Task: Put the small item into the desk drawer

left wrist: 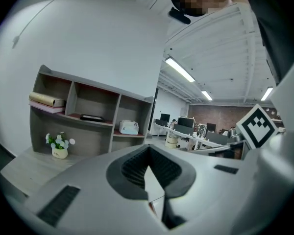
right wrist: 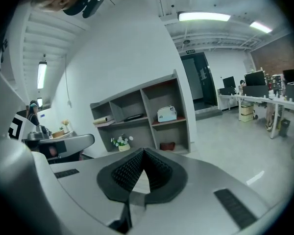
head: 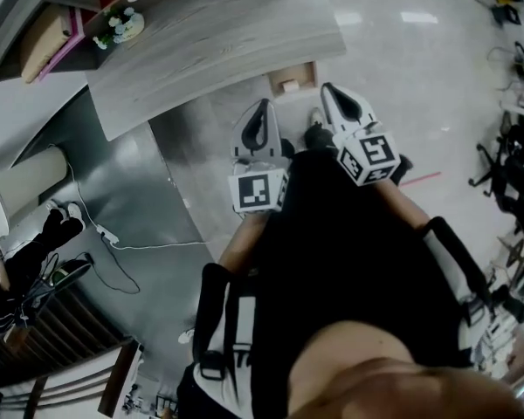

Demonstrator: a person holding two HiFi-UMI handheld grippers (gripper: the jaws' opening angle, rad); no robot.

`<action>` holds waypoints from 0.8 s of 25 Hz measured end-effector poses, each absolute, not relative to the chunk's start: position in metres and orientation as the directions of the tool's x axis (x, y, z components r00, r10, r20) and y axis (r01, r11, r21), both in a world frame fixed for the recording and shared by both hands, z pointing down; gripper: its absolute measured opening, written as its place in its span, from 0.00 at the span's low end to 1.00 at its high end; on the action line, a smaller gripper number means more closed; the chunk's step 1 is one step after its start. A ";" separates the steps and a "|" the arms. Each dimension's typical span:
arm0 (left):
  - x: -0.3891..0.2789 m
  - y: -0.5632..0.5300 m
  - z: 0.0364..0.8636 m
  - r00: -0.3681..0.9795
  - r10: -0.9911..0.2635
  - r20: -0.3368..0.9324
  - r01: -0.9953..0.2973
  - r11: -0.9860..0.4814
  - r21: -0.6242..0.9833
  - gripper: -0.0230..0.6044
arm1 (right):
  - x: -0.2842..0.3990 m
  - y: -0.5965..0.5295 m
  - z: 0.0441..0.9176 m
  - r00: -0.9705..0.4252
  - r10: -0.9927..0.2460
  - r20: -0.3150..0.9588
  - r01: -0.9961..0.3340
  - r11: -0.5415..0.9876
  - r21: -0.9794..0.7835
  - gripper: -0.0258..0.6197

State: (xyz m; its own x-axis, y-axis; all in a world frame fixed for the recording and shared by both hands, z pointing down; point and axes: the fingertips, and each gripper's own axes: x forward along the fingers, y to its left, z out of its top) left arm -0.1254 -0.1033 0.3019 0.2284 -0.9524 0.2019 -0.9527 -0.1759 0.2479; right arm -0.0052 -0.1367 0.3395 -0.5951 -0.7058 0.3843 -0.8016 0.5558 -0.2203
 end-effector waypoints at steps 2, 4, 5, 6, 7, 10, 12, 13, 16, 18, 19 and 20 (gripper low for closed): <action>-0.122 -0.105 0.299 0.215 -0.957 0.197 -0.957 -0.165 0.240 0.03 | -0.002 -0.137 0.335 -0.612 -0.696 0.375 -0.788 0.573 -0.223 0.04; -0.118 -0.108 0.296 0.207 -0.960 0.191 -0.961 -0.162 0.225 0.03 | 0.003 -0.139 0.332 -0.624 -0.689 0.368 -0.779 0.586 -0.223 0.04; -0.117 -0.110 0.294 0.203 -0.961 0.186 -0.963 -0.163 0.213 0.03 | 0.005 -0.140 0.332 -0.625 -0.689 0.367 -0.778 0.588 -0.222 0.04; -0.115 -0.113 0.293 0.200 -0.963 0.181 -0.966 -0.163 0.202 0.03 | 0.008 -0.140 0.332 -0.626 -0.689 0.366 -0.777 0.590 -0.220 0.04; -0.114 -0.115 0.292 0.196 -0.965 0.177 -0.968 -0.161 0.194 0.03 | 0.010 -0.141 0.331 -0.628 -0.687 0.364 -0.775 0.593 -0.218 0.04; -0.110 -0.119 0.290 0.187 -0.967 0.172 -0.969 -0.154 0.191 0.03 | 0.012 -0.142 0.330 -0.639 -0.679 0.362 -0.766 0.604 -0.220 0.04; -0.108 -0.121 0.289 0.191 -0.967 0.171 -0.970 -0.158 0.187 0.03 | 0.012 -0.142 0.329 -0.643 -0.675 0.363 -0.762 0.609 -0.218 0.04; -0.106 -0.121 0.289 0.193 -0.966 0.170 -0.969 -0.161 0.185 0.03 | 0.011 -0.143 0.327 -0.645 -0.674 0.360 -0.760 0.612 -0.218 0.04; -0.106 -0.124 0.287 0.194 -0.967 0.164 -0.969 -0.163 0.186 0.03 | 0.011 -0.147 0.326 -0.647 -0.679 0.348 -0.760 0.612 -0.219 0.04; -0.109 -0.125 0.287 0.193 -0.968 0.161 -0.969 -0.162 0.185 0.03 | 0.011 -0.149 0.327 -0.641 -0.686 0.344 -0.765 0.607 -0.217 0.04; -0.110 -0.126 0.287 0.193 -0.968 0.160 -0.969 -0.163 0.184 0.03 | 0.011 -0.150 0.328 -0.640 -0.687 0.343 -0.766 0.605 -0.216 0.04; -0.111 -0.127 0.287 0.192 -0.969 0.158 -0.970 -0.162 0.183 0.03 | 0.011 -0.150 0.329 -0.639 -0.687 0.344 -0.767 0.605 -0.216 0.04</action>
State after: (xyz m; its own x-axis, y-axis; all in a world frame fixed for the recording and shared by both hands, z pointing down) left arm -0.1106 -0.1265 0.2870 0.1921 -0.9685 0.1583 -0.9696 -0.1625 0.1828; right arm 0.0105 -0.1498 0.3288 -0.6394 -0.6874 0.3445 -0.7665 0.6049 -0.2157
